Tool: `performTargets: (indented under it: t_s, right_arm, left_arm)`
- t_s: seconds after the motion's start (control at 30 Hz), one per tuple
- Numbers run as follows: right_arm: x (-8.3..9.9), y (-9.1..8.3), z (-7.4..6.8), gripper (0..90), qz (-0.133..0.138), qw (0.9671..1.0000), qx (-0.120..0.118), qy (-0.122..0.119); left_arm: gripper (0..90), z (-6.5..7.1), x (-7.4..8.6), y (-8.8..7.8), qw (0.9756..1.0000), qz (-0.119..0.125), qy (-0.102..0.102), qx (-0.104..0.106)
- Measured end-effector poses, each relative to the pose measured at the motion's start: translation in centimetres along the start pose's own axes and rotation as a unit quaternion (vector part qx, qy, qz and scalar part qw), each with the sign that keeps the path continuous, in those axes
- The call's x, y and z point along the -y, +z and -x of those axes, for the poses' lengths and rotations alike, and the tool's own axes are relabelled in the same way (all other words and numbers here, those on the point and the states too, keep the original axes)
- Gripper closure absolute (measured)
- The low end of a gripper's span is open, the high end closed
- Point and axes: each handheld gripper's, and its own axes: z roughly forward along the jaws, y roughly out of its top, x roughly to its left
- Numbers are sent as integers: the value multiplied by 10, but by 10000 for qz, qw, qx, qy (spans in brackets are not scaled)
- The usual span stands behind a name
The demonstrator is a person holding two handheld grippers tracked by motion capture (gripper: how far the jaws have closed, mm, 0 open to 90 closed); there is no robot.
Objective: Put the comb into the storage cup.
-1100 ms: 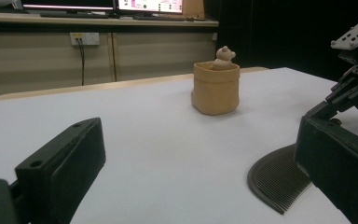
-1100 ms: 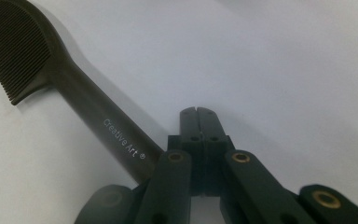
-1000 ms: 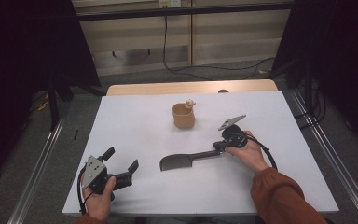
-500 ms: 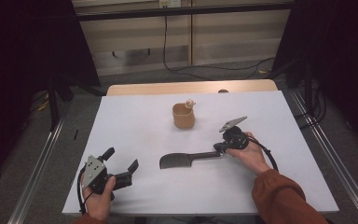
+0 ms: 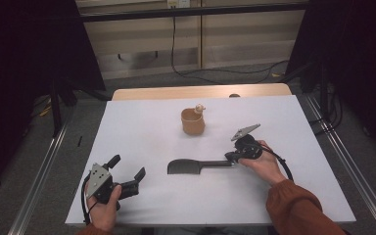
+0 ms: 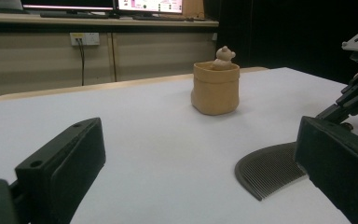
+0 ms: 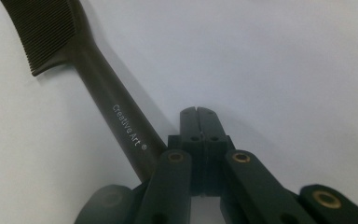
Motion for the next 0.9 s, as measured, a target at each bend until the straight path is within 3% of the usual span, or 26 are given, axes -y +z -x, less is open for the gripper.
performTargets:
  t_s: [0.9]
  right_arm:
    - [8,-6,-14,900,-75,9999,-121,-9]
  left_arm:
    - [21,0,0,0,10000,-7,8,0]
